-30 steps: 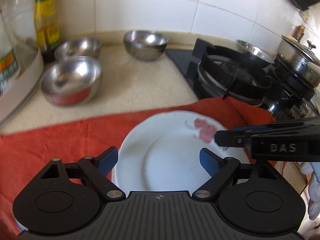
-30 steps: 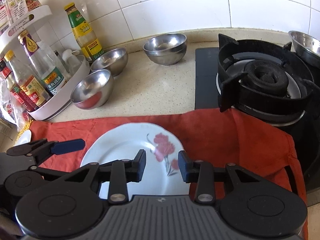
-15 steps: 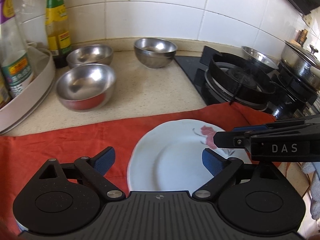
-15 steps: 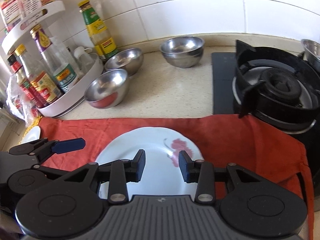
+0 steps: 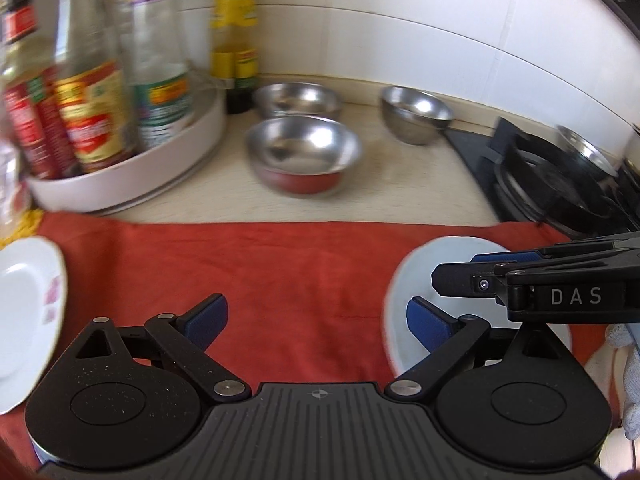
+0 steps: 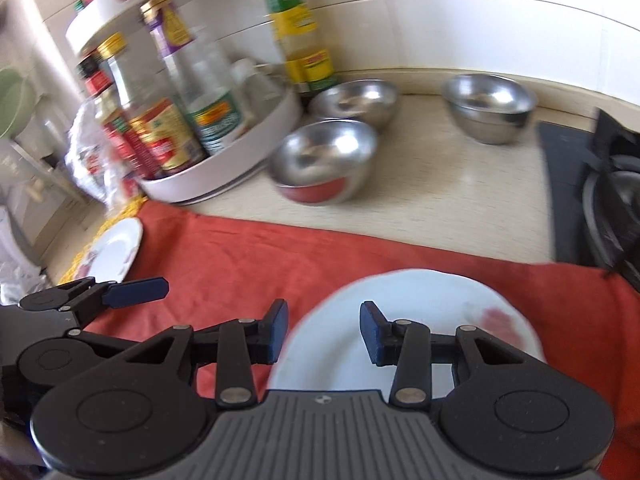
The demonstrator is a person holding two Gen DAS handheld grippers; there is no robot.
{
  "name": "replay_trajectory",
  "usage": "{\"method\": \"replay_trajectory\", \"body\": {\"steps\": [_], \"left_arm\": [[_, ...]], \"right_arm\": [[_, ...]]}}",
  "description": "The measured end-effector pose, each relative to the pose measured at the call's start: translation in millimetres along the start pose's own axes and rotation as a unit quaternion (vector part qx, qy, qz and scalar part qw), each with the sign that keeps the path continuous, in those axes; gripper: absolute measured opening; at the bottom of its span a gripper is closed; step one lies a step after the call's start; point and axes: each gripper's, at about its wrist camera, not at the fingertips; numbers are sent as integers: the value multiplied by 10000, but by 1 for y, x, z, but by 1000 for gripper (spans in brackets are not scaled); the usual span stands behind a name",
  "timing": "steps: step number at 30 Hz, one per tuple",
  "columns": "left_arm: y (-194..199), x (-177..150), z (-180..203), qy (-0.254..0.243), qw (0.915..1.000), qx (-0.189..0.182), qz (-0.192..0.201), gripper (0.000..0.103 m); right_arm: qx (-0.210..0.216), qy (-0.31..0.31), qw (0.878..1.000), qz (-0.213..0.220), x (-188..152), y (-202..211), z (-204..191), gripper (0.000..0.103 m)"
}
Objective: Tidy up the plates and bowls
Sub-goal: 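Release the stack and move both tools to the small plate on the yellow mat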
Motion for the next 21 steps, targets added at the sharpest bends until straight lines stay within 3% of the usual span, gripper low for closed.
{"method": "replay_trajectory", "body": {"steps": [21], "left_arm": [[45, -31, -113, 1221, 9878, 966, 18, 100]], "right_arm": [[873, 1024, 9900, -418, 27, -61, -103, 44]]}}
Point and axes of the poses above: each gripper's, at about its wrist camera, not at the fingertips, and y roughly against the way its jaws point, z to its right, x to its top, and after that the axes turned 6 degrees about -z, right-handed
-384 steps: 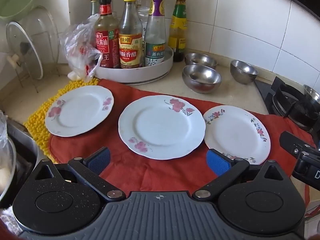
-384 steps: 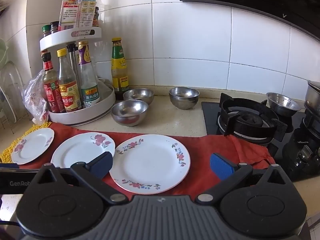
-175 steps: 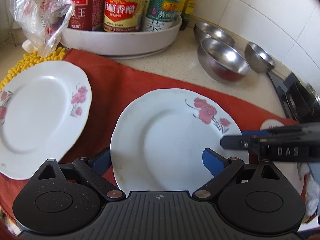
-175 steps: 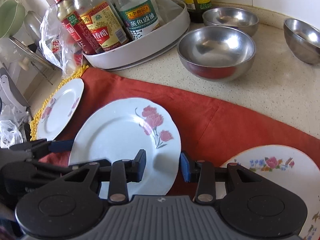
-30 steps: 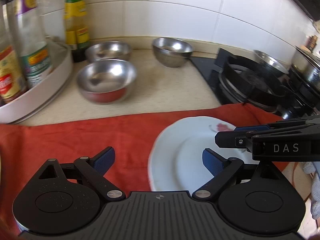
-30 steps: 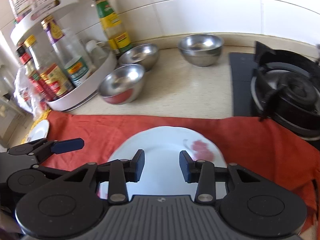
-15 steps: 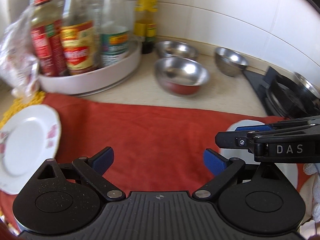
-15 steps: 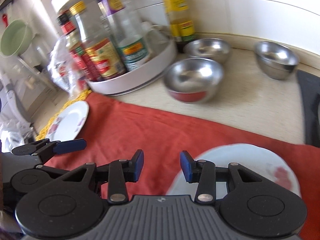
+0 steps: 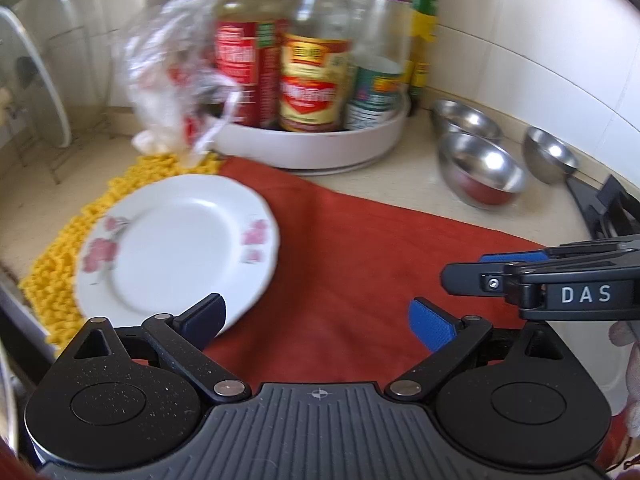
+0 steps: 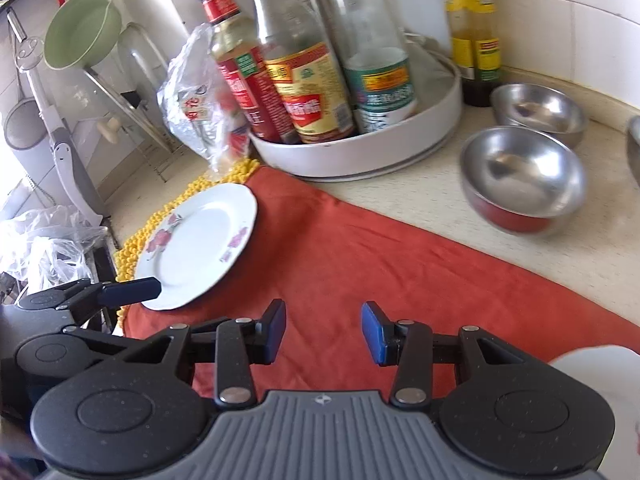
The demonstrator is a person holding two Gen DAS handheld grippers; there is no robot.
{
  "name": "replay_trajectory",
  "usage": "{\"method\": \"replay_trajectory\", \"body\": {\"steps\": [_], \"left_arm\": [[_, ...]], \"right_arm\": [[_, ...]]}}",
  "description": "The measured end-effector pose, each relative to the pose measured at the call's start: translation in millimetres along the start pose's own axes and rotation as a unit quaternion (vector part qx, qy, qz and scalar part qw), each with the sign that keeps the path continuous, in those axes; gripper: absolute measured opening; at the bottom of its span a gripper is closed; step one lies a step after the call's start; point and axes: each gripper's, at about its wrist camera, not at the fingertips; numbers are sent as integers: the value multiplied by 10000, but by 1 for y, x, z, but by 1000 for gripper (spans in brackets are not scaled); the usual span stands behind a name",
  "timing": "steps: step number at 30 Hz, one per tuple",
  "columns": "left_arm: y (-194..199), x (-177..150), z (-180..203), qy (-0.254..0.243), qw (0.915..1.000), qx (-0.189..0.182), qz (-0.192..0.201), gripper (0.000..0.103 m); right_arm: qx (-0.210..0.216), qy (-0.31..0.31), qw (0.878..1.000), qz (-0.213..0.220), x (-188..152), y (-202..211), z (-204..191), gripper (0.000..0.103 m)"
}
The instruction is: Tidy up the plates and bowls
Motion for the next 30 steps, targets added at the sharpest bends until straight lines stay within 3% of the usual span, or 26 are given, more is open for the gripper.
{"method": "replay_trajectory", "body": {"steps": [14, 22, 30], "left_arm": [[6, 18, -88, 558, 9967, 549, 217, 101], [-10, 22, -139, 845, 9936, 751, 7, 101], [-27, 25, -151, 761, 9944, 701, -220, 98]], "right_arm": [[109, 97, 9997, -190, 20, -41, -36, 45], [166, -144, 9993, -316, 42, -75, -47, 45], [255, -209, 9983, -477, 51, -100, -61, 45]]}}
Point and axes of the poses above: each gripper's, at about its wrist camera, not at the fingertips, and y roughly against the way its jaws point, z to its right, x to its top, and after that the axes turned 6 degrees about -z, right-handed
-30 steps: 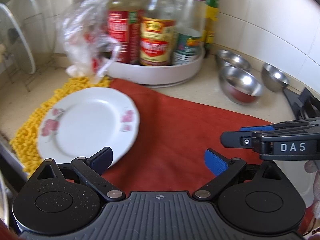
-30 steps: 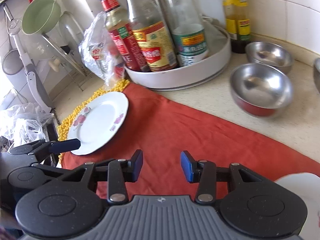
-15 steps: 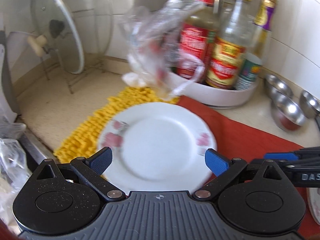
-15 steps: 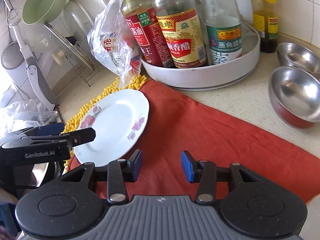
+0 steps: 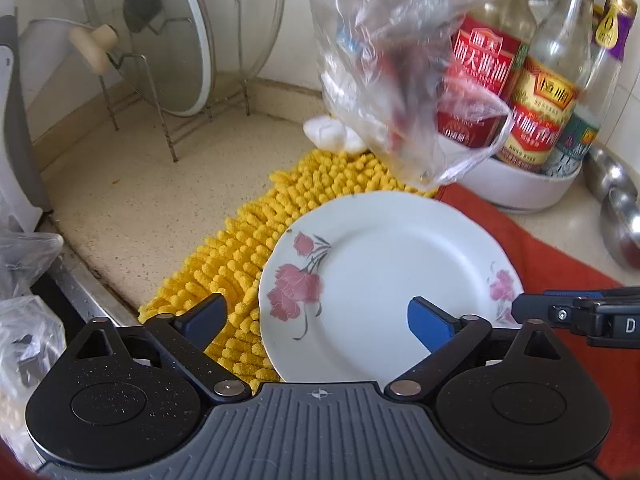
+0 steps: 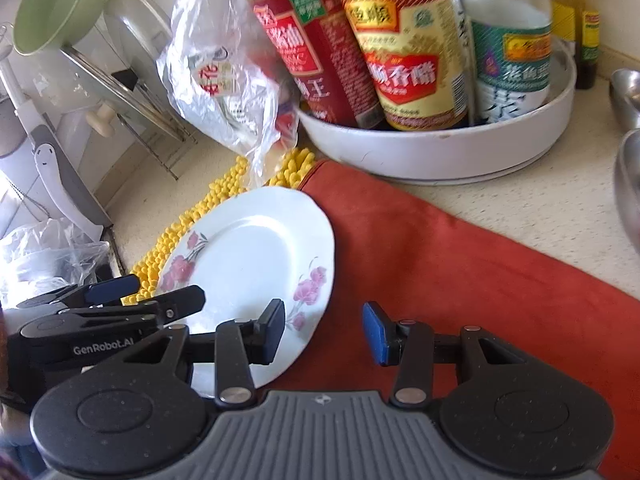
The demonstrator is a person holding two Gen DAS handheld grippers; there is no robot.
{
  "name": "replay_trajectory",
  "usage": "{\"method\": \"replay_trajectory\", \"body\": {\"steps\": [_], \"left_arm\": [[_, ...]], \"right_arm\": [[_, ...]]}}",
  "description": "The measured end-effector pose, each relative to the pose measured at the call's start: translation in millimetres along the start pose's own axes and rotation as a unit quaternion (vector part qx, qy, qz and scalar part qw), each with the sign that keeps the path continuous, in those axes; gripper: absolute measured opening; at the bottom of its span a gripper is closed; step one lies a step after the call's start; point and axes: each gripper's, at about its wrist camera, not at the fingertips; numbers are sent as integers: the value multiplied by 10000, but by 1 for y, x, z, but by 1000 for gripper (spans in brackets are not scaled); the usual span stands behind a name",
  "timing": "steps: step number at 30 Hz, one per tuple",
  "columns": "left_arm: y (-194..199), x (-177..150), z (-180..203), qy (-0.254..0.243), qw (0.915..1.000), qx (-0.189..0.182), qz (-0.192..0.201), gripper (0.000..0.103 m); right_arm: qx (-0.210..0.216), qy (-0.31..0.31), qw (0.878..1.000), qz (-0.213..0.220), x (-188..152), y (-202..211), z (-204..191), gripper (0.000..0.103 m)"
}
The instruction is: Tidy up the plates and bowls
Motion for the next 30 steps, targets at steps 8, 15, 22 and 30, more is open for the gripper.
{"method": "replay_trajectory", "body": {"steps": [8, 15, 22, 30], "left_arm": [[-14, 3, 8, -124, 9995, -154, -232, 94], [-21, 7, 11, -115, 9994, -165, -269, 97], [-11, 2, 12, -68, 9993, -176, -325, 95], [-17, -2, 12, -142, 9990, -260, -346, 101]], "right_arm": [[121, 15, 9998, -154, 2, -16, -9, 40], [187, 74, 9996, -172, 5, -17, -12, 41], [220, 338, 9991, -89, -5, -3, -21, 41], [480, 21, 9985, -259, -7, -15, -10, 50]]}}
Point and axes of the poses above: each gripper's, at about its wrist camera, not at the fingertips, and y roughly against the way its jaws point, z to its right, x to its top, and after that the axes turned 6 degrees about -z, right-handed
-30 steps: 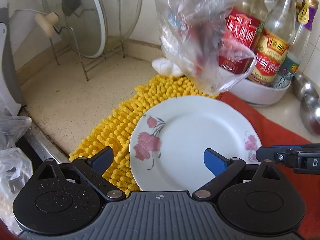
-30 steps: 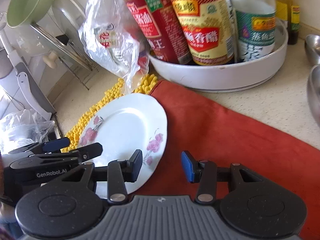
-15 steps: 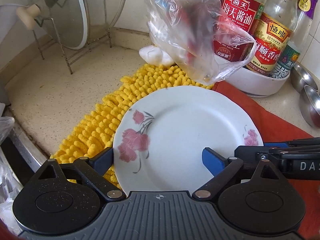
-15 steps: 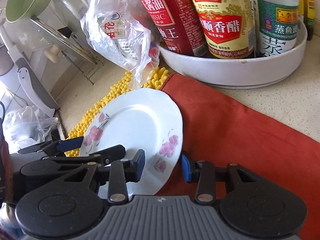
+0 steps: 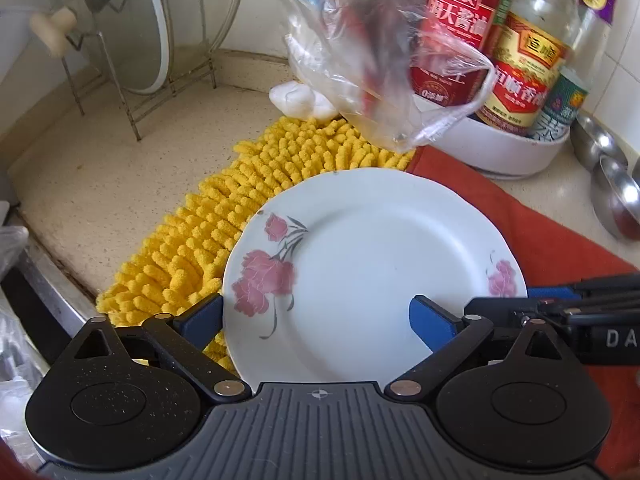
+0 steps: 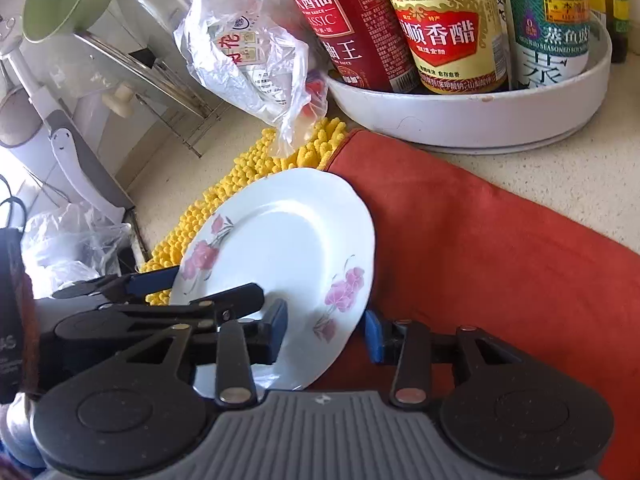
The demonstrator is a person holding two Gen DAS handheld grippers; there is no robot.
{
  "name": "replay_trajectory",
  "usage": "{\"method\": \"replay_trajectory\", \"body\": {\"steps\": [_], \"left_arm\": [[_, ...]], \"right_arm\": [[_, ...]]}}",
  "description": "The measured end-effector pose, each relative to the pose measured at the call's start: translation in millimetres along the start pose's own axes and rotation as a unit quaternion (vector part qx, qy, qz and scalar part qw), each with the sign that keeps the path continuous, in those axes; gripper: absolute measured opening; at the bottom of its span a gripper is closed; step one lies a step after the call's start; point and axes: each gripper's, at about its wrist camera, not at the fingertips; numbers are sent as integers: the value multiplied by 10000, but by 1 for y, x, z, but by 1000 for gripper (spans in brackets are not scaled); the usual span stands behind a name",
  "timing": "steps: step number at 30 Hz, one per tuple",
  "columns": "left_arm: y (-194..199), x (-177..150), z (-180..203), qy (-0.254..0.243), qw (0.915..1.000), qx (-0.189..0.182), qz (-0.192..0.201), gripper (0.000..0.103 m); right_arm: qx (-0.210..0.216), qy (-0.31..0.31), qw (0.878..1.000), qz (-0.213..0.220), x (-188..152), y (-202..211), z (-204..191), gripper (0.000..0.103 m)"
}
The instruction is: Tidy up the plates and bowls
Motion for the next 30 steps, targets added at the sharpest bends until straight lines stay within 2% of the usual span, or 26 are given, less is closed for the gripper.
{"method": "replay_trajectory", "body": {"steps": [2, 5, 7, 9, 10, 16, 25, 28, 30], "left_arm": [[-3, 1, -3, 112, 9999, -40, 2, 102], [-4, 1, -5, 120, 9999, -48, 34, 103], [-4, 0, -6, 142, 9999, -64, 56, 103], [-2, -1, -5, 128, 9999, -67, 83, 102], [-1, -2, -4, 138, 9998, -104, 110, 98], [5, -1, 1, 187, 9998, -34, 53, 96], [18, 2, 6, 119, 9997, -43, 186, 95], [19, 2, 5, 95, 9998, -33, 198, 95], [14, -2, 4, 37, 10000, -27, 82, 93]], "right_arm": [[62, 62, 10000, 26, -1, -1, -2, 53], [121, -66, 9999, 47, 0, -1, 1, 50], [-19, -133, 9999, 76, 1, 1, 3, 34], [-121, -120, 9998, 112, 1, 4, 2, 32], [-172, -76, 9998, 120, 1, 5, 0, 32], [-309, 38, 9993, 219, -2, 10, -5, 32], [-324, 133, 9982, 482, -9, 25, -12, 34], [-303, 147, 9989, 337, -10, 19, -12, 35], [-372, 87, 9992, 84, -13, 9, -8, 36]]}}
Point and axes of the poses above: each gripper's, at about its wrist camera, not at the fingertips, and y roughly against the way its jaws point, z to its right, x to its top, and after that the axes turned 6 degrees about -z, right-handed
